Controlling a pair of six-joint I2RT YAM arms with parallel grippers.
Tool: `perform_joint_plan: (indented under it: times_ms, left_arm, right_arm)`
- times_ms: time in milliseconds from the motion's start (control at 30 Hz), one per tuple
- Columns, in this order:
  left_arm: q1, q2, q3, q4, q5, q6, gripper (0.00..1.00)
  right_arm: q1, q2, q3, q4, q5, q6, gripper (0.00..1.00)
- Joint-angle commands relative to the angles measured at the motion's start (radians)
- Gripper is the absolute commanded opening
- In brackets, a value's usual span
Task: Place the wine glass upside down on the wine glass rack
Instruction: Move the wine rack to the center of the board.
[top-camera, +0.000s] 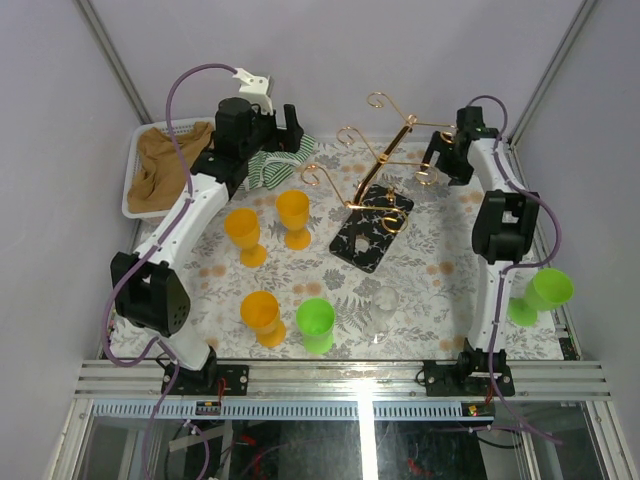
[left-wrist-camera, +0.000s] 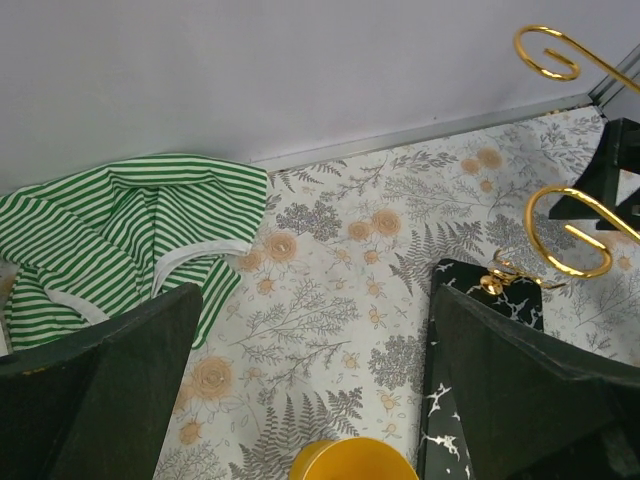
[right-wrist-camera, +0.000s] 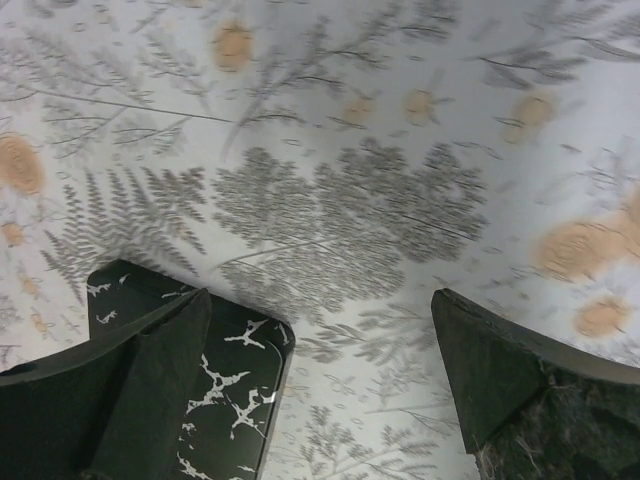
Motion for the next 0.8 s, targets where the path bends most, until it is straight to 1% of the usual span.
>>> perform_joint_plan:
  times_ms: [0,233,433,567,767]
  left_arm:
    - [0.006,-0.049,-0.022,0.046,-0.022,0.011,1.0]
    - [0.006,-0.059,-0.033,0.046,-0.023,0.01,1.0]
    - [0.006,-0.06,-0.031,0.049,-0.02,0.006,1.0]
    - [0.006,-0.054,-0.014,0.033,-0.018,-0.014,1.0]
    - [0.01,-0.035,0.018,-0.009,-0.02,-0.036,1.0]
  right_arm:
    - [0.095,0.06,0.112,-0.079,-0.054,-0.022,0.99]
    - [0.147,0.104,0.195,-0.077,-0.086,-0.015,0.99]
    - [0.153,0.066,0.189,-0.074,-0.024,-0.029,1.0]
    - [0.12,0.023,0.176,-0.107,-0.022,-0.056,0.99]
    - [0.016,-0.103,0.052,-0.069,-0.037,-0.035,0.99]
